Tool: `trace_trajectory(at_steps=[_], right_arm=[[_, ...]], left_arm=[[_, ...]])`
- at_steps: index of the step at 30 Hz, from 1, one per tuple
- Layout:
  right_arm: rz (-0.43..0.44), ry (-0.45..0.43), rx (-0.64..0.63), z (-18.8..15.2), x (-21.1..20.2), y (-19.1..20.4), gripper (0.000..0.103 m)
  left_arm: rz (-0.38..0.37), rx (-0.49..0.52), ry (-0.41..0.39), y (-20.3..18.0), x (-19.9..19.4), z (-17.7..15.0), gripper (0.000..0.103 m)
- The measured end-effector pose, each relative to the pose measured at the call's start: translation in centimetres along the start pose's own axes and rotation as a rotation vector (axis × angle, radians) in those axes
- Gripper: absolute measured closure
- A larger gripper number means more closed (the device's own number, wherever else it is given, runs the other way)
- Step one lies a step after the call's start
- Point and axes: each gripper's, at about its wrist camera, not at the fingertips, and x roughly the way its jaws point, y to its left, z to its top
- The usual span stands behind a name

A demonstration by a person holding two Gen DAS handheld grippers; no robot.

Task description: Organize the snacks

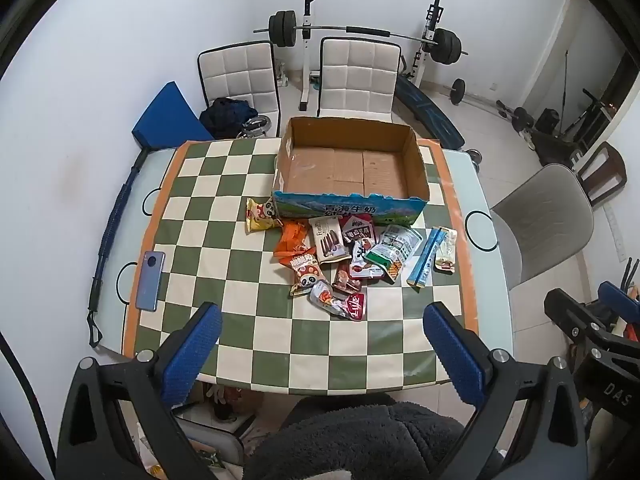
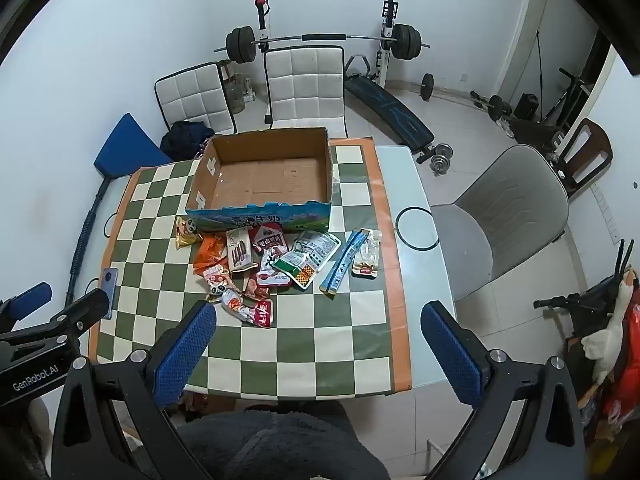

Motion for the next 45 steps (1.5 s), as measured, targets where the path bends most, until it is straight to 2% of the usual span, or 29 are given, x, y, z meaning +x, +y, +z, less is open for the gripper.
trace_trajectory(at_steps=[45], right_arm=[[0.022, 0.023, -0.005, 0.4, 1.2, 0.4, 0.000]], left_arm=[[-0.008, -0.001, -0.001, -0.2, 0.1, 0.0, 0.000]])
